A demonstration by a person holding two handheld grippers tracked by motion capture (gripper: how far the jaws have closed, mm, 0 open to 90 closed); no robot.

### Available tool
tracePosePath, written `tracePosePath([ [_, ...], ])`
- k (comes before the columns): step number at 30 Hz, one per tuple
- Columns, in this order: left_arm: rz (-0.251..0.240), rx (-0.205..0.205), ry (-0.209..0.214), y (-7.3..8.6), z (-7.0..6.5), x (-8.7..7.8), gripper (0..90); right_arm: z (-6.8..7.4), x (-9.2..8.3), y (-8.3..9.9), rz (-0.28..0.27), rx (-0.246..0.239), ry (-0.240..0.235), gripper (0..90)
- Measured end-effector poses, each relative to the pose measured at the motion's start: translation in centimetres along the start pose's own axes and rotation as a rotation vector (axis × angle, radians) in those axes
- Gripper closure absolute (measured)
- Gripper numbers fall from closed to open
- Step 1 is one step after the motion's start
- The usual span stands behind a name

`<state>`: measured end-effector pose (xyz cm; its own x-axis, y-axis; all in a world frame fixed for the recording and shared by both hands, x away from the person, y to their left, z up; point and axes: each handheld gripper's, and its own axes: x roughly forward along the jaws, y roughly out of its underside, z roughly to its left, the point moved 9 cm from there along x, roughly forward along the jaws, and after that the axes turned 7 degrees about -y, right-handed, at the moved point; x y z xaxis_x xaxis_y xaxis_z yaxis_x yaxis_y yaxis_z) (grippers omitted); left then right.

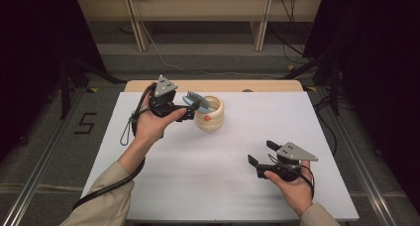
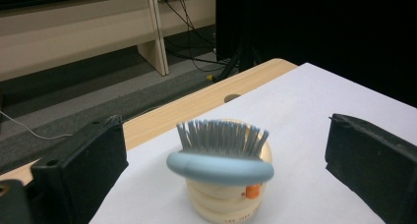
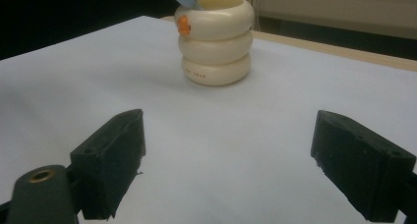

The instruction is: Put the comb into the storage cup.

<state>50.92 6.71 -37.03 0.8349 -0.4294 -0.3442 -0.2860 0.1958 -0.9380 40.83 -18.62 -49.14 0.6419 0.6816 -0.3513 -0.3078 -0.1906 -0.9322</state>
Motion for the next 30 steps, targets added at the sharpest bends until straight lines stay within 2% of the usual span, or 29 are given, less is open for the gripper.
tracePosePath([
  [11,-0.019,0.014,0.013,2.0,0.7,-1.8,1.9,-0.1,-0.1,-0.1,-0.004,-0.003,0.002,13.9],
  [17,-0.035,0.005,0.02,3.8,1.4,-2.7,2.1,-0.1,-0.1,-0.1,-0.002,-0.005,0.001,14.0],
  [21,-0.054,-0.003,0.023,4.4,1.6,-3.1,2.8,0.0,-0.1,-0.1,-0.001,-0.006,-0.001,14.0],
  [30,-0.036,0.009,0.031,7.3,1.6,-3.4,2.3,-0.1,-0.1,-0.1,-0.005,-0.005,0.001,14.0],
])
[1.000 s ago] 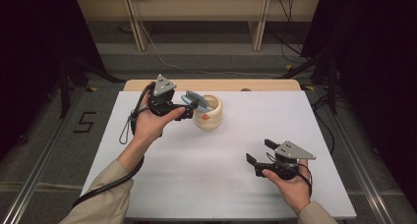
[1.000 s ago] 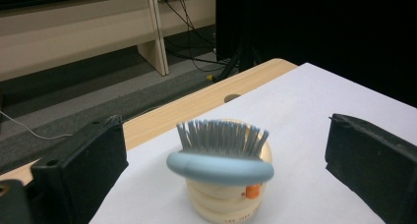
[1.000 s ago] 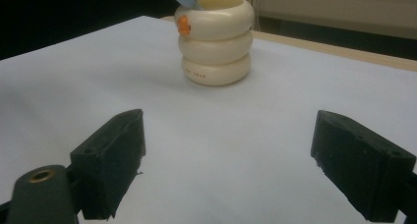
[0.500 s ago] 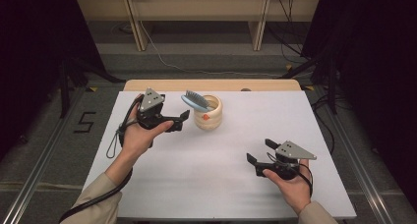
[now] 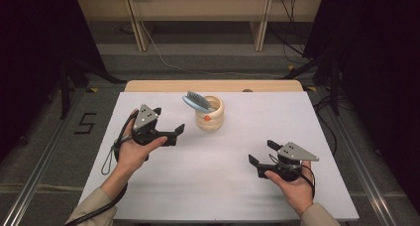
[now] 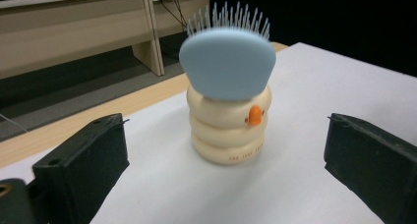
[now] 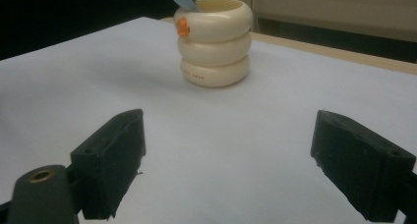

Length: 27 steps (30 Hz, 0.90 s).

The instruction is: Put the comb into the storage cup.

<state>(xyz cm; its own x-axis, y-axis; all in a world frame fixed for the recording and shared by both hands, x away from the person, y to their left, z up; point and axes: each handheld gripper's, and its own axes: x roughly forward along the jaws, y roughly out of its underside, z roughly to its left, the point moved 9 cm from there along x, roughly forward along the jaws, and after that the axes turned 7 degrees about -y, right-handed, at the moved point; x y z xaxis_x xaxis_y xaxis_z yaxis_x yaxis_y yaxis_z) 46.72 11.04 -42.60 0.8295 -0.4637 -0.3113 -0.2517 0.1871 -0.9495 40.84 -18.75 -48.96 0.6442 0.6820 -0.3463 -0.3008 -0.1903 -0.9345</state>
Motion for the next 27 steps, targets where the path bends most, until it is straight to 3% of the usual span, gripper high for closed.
tracePosePath([
  [16,0.02,0.022,-0.035,4.3,1.6,-1.7,2.5,0.1,0.0,-0.1,-0.001,-0.006,-0.002,14.0],
  [27,0.058,0.014,-0.034,6.8,1.6,-1.9,2.7,0.2,0.1,0.0,0.004,-0.016,0.0,14.0],
])
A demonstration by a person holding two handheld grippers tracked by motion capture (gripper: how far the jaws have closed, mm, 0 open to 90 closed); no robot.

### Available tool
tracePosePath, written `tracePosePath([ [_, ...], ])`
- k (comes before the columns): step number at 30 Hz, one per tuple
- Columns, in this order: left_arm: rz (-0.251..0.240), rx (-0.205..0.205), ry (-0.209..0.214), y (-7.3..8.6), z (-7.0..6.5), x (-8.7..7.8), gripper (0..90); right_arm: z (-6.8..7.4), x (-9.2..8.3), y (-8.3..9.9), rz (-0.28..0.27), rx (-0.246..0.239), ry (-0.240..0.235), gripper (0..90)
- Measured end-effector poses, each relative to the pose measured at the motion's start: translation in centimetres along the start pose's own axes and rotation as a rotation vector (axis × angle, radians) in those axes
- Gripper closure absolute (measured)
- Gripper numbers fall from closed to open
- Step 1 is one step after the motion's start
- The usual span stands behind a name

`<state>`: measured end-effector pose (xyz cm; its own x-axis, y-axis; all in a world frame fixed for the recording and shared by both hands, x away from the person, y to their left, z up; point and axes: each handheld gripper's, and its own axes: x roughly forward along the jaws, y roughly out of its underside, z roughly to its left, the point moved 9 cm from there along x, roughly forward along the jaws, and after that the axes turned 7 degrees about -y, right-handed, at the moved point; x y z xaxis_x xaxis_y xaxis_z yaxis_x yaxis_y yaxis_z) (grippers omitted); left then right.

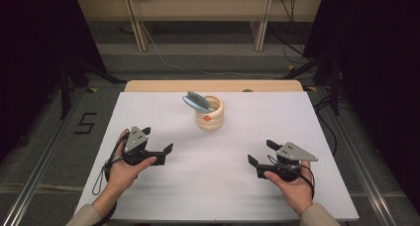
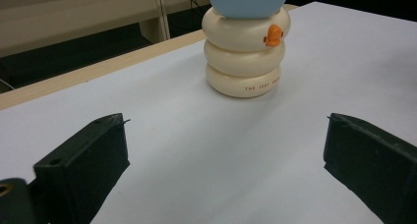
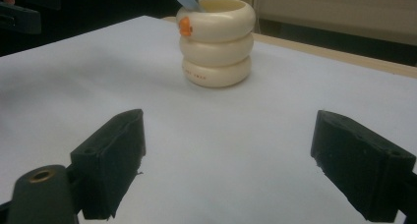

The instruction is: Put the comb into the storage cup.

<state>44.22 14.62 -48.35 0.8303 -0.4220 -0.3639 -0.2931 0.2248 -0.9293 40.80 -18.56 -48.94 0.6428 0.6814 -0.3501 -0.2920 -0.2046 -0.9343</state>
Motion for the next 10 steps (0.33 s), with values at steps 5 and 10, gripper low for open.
tracePosePath([
  [5,0.011,-0.023,0.018,0.38,-0.11,0.19,3.7,-0.03,0.04,-0.01,-0.005,0.003,-0.006,14.0],
  [10,0.016,-0.042,0.03,0.46,-0.21,0.22,2.1,-0.04,0.05,0.1,0.0,0.008,-0.007,14.0],
])
